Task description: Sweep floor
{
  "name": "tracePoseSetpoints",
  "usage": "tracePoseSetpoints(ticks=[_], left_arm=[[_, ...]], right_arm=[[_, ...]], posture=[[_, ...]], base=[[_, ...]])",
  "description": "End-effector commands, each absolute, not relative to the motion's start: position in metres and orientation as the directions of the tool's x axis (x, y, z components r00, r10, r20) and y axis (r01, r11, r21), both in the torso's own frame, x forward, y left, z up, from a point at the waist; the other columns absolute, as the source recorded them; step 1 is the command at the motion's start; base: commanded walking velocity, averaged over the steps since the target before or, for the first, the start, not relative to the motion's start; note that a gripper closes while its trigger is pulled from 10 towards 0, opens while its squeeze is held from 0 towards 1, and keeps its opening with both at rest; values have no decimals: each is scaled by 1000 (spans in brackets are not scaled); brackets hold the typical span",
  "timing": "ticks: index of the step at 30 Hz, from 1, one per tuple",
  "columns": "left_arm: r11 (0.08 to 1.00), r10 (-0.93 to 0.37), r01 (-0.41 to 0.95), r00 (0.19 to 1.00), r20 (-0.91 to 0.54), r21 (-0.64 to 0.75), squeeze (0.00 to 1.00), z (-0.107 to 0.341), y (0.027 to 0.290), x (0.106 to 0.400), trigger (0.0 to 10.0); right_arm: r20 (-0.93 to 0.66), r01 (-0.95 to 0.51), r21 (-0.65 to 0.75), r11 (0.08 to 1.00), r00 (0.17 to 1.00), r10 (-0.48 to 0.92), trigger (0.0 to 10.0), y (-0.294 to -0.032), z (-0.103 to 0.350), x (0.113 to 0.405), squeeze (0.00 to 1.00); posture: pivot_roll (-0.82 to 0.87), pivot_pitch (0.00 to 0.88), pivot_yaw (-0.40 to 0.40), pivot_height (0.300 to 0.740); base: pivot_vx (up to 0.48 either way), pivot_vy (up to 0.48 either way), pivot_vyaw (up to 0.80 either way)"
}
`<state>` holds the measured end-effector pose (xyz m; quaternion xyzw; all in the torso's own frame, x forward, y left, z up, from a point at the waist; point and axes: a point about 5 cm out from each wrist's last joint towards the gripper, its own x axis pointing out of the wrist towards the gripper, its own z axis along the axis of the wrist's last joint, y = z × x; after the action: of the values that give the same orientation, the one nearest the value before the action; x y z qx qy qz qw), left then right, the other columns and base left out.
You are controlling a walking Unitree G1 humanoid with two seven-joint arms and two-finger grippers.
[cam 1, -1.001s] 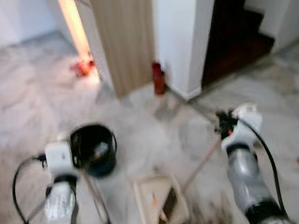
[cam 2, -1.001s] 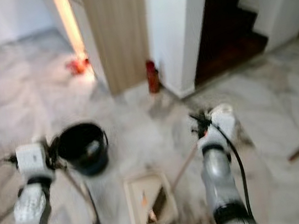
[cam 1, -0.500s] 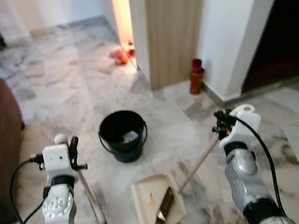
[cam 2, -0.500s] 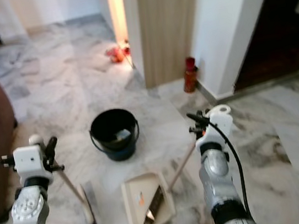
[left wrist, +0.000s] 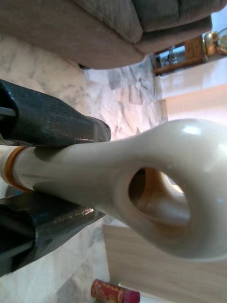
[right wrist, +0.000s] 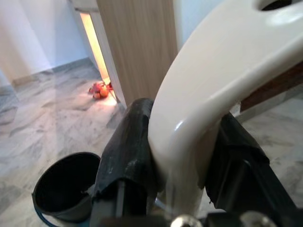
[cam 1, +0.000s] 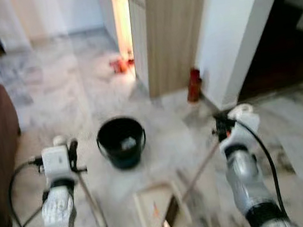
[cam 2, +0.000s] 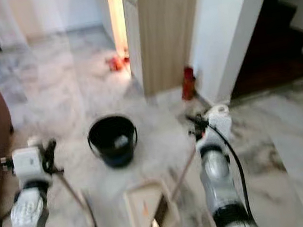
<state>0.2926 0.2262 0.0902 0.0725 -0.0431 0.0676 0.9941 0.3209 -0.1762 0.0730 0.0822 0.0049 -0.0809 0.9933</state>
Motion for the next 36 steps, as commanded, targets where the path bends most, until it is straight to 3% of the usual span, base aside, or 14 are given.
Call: tracePoseSetpoints(ticks=[1,7,18,29,36], left_arm=[[977,126,-147,983,137,153,0,101,227,297,10000],[977,130,-150,982,138,152,0,101,227,297,10000],[977,132,-153,981,140,150,0,101,226,297,10000],[976,135,-156,981,142,149,0,102,226,298,10000],[977,131,-152,981,146,150,0,101,226,297,10000]], right_arm=[[20,145,190,971,988,-151,10000,-172,84,327,0],[24,132,181,975,990,-139,10000,-171,85,328,0],[21,105,185,977,994,-111,10000,-168,85,328,0],[17,91,189,978,995,-96,10000,-166,85,329,0],[14,82,195,977,996,-86,10000,-166,85,330,0]], posture=[[96,0,-34,740],[96,0,-36,740],[97,0,-40,740],[100,0,-44,740],[99,0,-43,740]], base=[[356,0,0],[356,0,0],[356,0,541],[354,0,0],[0,0,0]])
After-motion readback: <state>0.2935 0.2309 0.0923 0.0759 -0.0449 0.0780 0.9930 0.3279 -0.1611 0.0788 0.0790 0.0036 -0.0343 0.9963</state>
